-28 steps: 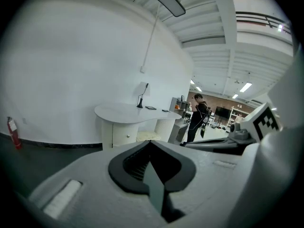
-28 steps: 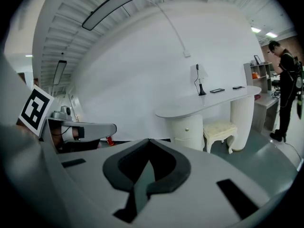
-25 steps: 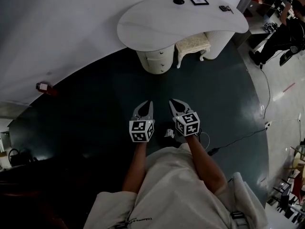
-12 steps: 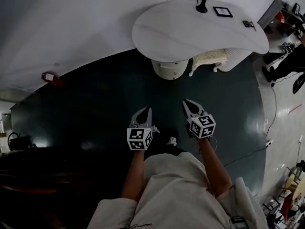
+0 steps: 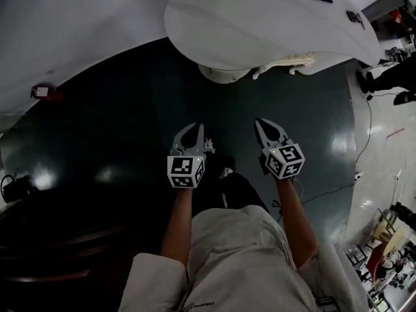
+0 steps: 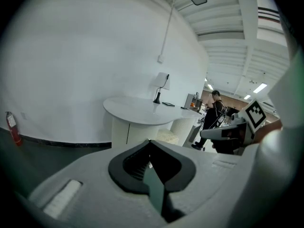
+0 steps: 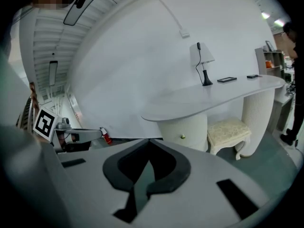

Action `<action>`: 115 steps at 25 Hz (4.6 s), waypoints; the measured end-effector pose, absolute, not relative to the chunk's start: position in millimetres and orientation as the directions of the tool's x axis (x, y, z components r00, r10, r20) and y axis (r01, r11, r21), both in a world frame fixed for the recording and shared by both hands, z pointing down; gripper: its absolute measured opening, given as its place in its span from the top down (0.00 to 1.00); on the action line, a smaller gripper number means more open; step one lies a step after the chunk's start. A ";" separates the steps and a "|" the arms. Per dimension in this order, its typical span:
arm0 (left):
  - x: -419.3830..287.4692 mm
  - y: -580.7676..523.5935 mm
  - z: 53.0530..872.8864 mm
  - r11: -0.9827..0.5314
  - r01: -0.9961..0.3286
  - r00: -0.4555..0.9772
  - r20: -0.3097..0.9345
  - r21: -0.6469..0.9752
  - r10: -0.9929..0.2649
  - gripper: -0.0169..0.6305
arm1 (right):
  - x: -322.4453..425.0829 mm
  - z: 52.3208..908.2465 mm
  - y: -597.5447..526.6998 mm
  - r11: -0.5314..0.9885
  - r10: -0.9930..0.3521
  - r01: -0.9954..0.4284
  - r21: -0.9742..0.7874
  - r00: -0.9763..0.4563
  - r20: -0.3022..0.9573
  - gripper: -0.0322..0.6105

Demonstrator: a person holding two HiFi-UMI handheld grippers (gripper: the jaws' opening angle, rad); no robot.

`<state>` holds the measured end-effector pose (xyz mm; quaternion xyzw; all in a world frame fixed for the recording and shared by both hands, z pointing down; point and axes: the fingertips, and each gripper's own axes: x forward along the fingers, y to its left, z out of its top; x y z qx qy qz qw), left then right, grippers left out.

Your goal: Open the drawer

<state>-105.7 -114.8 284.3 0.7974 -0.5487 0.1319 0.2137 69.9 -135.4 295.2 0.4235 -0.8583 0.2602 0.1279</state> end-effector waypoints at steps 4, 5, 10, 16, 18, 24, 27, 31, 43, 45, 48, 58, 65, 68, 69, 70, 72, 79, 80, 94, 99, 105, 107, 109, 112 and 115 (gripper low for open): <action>-96.8 -136.9 340.2 -0.280 -0.942 0.334 0.450 0.183 -0.828 0.96 | 81.7 339.4 -152.9 0.489 -0.705 -0.840 -0.236 -0.540 0.461 0.93; -93.5 -135.8 354.7 -0.279 -0.944 0.329 0.460 0.175 -0.824 0.96 | 85.4 347.3 -153.2 0.494 -0.718 -0.849 -0.187 -0.520 0.463 0.93; -120.9 -134.3 424.8 -0.315 -0.935 0.353 0.483 0.160 -0.802 0.96 | 67.8 400.7 -165.3 0.465 -0.766 -0.878 -0.114 -0.464 0.445 0.93; -151.7 -160.9 480.4 -0.238 -0.964 0.267 0.430 0.122 -0.863 0.96 | 61.9 469.9 -179.1 0.460 -0.785 -0.886 -0.058 -0.436 0.440 0.93; -152.1 -175.5 490.2 -0.231 -0.965 0.261 0.406 0.122 -0.876 0.96 | 66.4 482.0 -188.7 0.436 -0.809 -0.899 -0.036 -0.409 0.422 0.93; -156.4 -206.5 520.5 -0.254 -0.960 0.280 0.366 0.118 -0.888 0.96 | 59.9 519.3 -208.2 0.400 -0.844 -0.916 -0.012 -0.374 0.384 0.93; -146.7 -217.6 535.2 -0.297 -0.949 0.314 0.346 0.102 -0.884 0.96 | 56.8 541.9 -216.2 0.390 -0.850 -0.920 -0.025 -0.371 0.375 0.93; -138.1 -229.5 558.3 -0.325 -0.939 0.344 0.325 0.111 -0.881 0.96 | 45.6 571.4 -225.9 0.393 -0.854 -0.919 -0.026 -0.375 0.360 0.93; -104.3 -267.0 621.6 -0.340 -0.939 0.341 0.302 0.060 -0.890 0.96 | -0.8 634.1 -263.5 0.463 -0.874 -0.873 0.154 -0.420 0.245 0.93; -97.4 -273.3 631.4 -0.346 -0.937 0.345 0.301 0.051 -0.889 0.96 | 3.8 646.6 -271.6 0.448 -0.881 -0.886 0.123 -0.412 0.234 0.93; -86.7 -275.3 642.1 -0.356 -0.933 0.353 0.294 0.043 -0.889 0.96 | 17.5 659.3 -282.9 0.423 -0.888 -0.905 0.039 -0.406 0.215 0.93; -73.1 -270.5 639.4 -0.326 -0.945 0.322 0.268 0.030 -0.908 0.96 | 55.1 679.3 -283.7 0.364 -0.906 -0.931 -0.013 -0.357 0.230 0.93; -56.8 -250.1 636.1 -0.336 -0.942 0.315 0.282 -0.025 -0.906 0.96 | 52.9 690.0 -286.3 0.384 -0.889 -0.919 -0.092 -0.395 0.233 0.92; -61.4 -247.6 622.4 -0.332 -0.943 0.315 0.238 -0.034 -0.919 0.96 | 50.1 695.9 -291.8 0.387 -0.883 -0.913 -0.131 -0.408 0.231 0.83; -60.9 -247.0 616.7 -0.332 -0.942 0.315 0.225 -0.044 -0.922 0.96 | 50.1 697.9 -294.9 0.385 -0.885 -0.914 -0.129 -0.405 0.231 0.82; -59.1 -246.5 611.2 -0.331 -0.942 0.311 0.217 -0.059 -0.925 0.96 | 50.8 700.4 -298.3 0.379 -0.887 -0.917 -0.125 -0.399 0.232 0.81; -52.1 -245.1 604.5 -0.329 -0.940 0.305 0.215 -0.086 -0.928 0.96 | 52.3 708.1 -304.1 0.363 -0.893 -0.924 -0.123 -0.382 0.238 0.78; -42.5 -228.3 636.8 -0.302 -0.953 0.284 0.247 -0.038 -0.927 0.96 | 35.4 743.5 -326.1 0.361 -0.892 -0.930 -0.064 -0.365 0.267 0.68; -38.5 -224.0 641.3 -0.312 -0.950 0.303 0.250 0.007 -0.919 0.96 | 33.8 746.5 -330.4 0.357 -0.894 -0.933 -0.057 -0.358 0.268 0.68; -15.5 -208.0 638.8 -0.297 -0.952 0.307 0.191 0.078 -0.932 0.96 | 27.4 768.2 -359.0 0.344 -0.896 -0.938 -0.028 -0.337 0.289 0.77; -32.2 -205.4 652.9 -0.273 -0.954 0.294 0.216 0.120 -0.931 0.96 | 28.7 769.6 -361.7 0.318 -0.904 -0.948 -0.030 -0.313 0.291 0.78; -36.5 -207.0 652.0 -0.287 -0.946 0.314 0.208 0.151 -0.926 0.96 | 29.3 767.2 -361.6 0.314 -0.910 -0.948 -0.041 -0.313 0.270 0.78; -36.9 -207.6 650.6 -0.301 -0.945 0.322 0.200 0.130 -0.925 0.96 | 29.9 766.4 -359.8 0.317 -0.909 -0.948 -0.037 -0.315 0.274 0.78; -38.5 -206.6 651.8 -0.306 -0.945 0.324 0.201 0.117 -0.924 0.96 | 29.6 767.4 -355.9 0.327 -0.906 -0.945 -0.030 -0.322 0.275 0.78; -38.8 -209.2 656.5 -0.309 -0.948 0.318 0.216 0.074 -0.923 0.96 | 27.2 768.5 -351.6 0.331 -0.906 -0.943 -0.030 -0.326 0.270 0.78; -36.3 -212.4 662.2 -0.314 -0.947 0.320 0.230 0.062 -0.919 0.96 | 30.7 768.0 -346.3 0.320 -0.910 -0.947 -0.034 -0.317 0.266 0.78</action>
